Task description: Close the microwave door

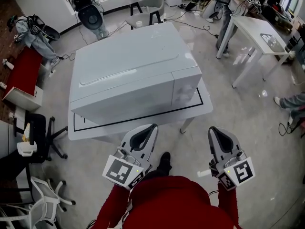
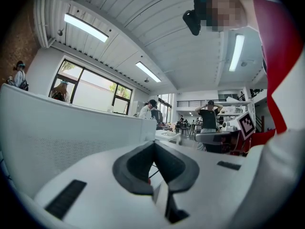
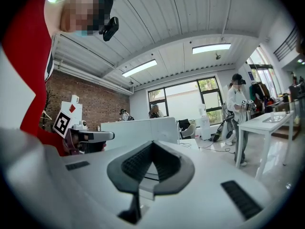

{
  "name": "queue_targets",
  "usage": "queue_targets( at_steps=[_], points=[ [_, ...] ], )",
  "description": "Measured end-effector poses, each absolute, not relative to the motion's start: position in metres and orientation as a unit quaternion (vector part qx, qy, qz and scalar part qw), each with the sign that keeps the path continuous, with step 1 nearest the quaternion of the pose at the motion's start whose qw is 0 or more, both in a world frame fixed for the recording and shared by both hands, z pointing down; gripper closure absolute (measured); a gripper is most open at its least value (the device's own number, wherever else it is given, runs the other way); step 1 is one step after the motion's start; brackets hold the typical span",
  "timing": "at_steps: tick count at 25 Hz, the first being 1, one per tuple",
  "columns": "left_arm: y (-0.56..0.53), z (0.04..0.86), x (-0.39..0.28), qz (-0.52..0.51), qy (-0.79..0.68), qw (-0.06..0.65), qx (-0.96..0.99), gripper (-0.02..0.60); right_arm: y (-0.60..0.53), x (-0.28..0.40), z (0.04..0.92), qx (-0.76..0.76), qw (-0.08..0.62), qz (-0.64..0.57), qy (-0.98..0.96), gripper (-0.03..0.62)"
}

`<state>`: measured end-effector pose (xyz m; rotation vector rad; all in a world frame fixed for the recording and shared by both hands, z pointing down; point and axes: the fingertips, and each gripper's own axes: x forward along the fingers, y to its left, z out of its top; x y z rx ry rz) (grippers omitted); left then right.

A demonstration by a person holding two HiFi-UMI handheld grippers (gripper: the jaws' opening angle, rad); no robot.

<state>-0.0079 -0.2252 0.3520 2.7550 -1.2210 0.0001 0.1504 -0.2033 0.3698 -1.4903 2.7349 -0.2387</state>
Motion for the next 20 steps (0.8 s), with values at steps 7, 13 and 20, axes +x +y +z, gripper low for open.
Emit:
queue_targets(
  at_steps=[7, 13, 20],
  points=[
    [-0.224, 0.367, -0.009, 0.028, -0.398, 0.057, 0.915, 0.574, -0.204, 0.15, 0.367, -0.477, 0.014, -0.074, 0.875, 0.582],
    [-0.224, 0.365, -0.006, 0.024, -0.398, 0.064, 0.915, 0.574, -0.205, 0.149, 0.364, -0.477, 0.014, -0.072, 0.876, 0.582],
    [-0.227, 0.363, -0.002, 0.021, -0.398, 0.06, 0.915, 0.574, -0.209, 0.15, 0.362, -0.469, 0.02, -0.073, 0.88, 0.582]
  ],
)
